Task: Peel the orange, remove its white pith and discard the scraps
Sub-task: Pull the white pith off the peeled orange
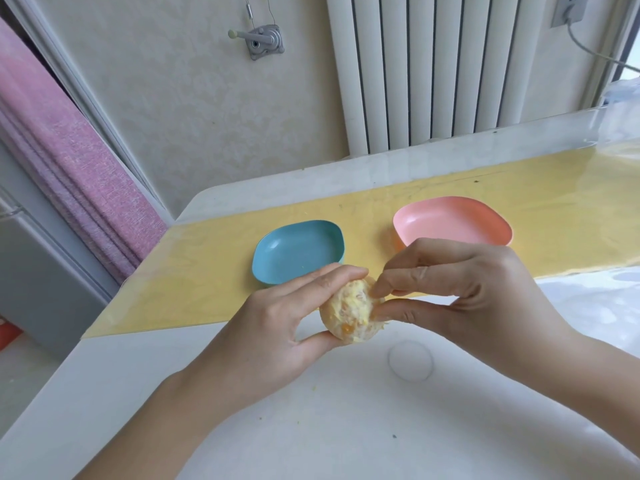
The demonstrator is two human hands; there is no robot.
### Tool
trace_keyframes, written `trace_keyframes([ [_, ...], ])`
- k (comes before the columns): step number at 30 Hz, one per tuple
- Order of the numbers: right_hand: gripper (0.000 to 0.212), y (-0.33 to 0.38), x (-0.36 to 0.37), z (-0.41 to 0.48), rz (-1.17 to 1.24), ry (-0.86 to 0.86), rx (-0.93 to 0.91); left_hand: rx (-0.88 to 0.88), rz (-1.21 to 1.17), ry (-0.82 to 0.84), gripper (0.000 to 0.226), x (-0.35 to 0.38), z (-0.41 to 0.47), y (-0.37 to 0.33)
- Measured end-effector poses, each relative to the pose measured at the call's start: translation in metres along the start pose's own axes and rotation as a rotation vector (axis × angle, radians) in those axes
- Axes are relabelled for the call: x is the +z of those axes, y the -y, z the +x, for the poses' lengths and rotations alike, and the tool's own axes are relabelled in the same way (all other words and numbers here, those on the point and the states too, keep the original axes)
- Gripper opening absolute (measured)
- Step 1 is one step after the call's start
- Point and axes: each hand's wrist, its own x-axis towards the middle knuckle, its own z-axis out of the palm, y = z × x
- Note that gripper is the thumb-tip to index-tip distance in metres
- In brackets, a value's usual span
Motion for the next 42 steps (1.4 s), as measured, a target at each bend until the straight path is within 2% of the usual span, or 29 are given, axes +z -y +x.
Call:
trace_keyframes([
  [13,0.011,-0.002,-0.007,0.003,0.079,0.091,0.019,-0.045,-0.074,0.016,0.06,-0.004,0.0,-0.004],
  [16,0.013,0.0,-0.007,0.002,0.249,0.033,0.078,-0.058,-0.125,-0.015,0.059,-0.007,0.001,-0.009],
  [18,0.023,0.002,-0.007,0.002,0.337,0.005,0.107,-0.058,-0.151,-0.044,0.055,-0.009,0.001,-0.012],
  [20,0.03,0.004,-0.007,0.003,0.266,0.001,0.049,-0.059,-0.166,-0.057,0.055,-0.011,0.001,-0.014],
  [23,0.023,0.004,-0.007,0.004,0.13,-0.018,-0.027,-0.097,-0.188,-0.048,0.065,-0.011,0.001,-0.014],
  [29,0.01,0.007,-0.007,0.003,0.081,-0.059,-0.051,-0.138,-0.245,-0.039,0.067,-0.01,0.001,-0.013],
  [42,0.009,0.003,-0.015,0.007,0.026,0.069,-0.054,-0.184,-0.331,-0.03,0.061,-0.008,0.003,-0.016],
])
